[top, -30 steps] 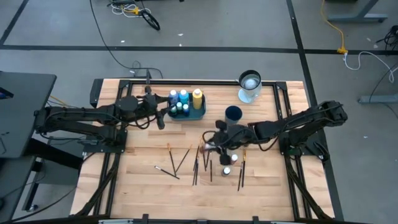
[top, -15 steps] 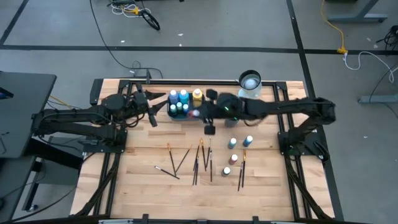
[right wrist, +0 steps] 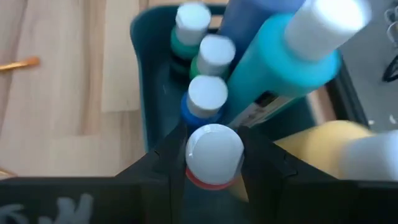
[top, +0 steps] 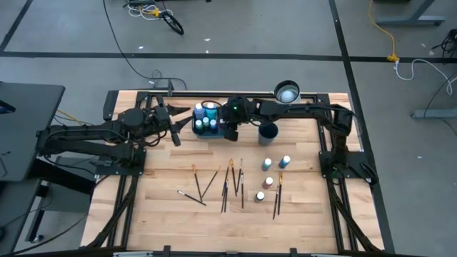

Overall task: Pick & Place Paint Supplies
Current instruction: Put the orange paint bottle into the blue bin

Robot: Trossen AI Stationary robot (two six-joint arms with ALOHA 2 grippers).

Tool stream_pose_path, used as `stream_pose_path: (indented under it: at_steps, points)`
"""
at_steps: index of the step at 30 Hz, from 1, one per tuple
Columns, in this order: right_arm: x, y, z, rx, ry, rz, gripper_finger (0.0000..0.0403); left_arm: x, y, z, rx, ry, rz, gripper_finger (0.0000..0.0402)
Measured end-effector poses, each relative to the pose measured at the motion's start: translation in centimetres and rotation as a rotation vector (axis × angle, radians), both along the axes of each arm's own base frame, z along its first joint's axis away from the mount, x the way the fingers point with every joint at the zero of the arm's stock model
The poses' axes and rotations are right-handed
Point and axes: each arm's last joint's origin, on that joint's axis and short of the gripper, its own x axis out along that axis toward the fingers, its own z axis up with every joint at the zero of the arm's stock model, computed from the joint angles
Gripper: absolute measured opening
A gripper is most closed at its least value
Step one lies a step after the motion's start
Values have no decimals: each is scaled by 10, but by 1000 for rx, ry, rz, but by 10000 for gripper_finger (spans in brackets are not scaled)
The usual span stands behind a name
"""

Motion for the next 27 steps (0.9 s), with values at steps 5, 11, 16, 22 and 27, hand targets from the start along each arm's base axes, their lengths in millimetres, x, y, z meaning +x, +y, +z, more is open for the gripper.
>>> stream_pose_path:
  at_steps: [5, 11, 16, 22, 27]
  points:
    - [5, -10, -23, 12, 31, -17, 123, 0, 0, -1, -2, 15, 0, 153]
    - [12, -17, -36, -40, 20, -26, 131, 0, 0, -1, -2, 14, 1, 153]
    - [13, -21, -39, -61, 12, -25, 146, 0, 0, -1, -2, 14, 1, 153]
    - [14, -20, -39, -55, 1, -15, 152, 0, 0, -2, -2, 20, 4, 153]
    - [14, -19, -39, -54, 3, -12, 153, 0, 0, -2, -2, 20, 5, 153]
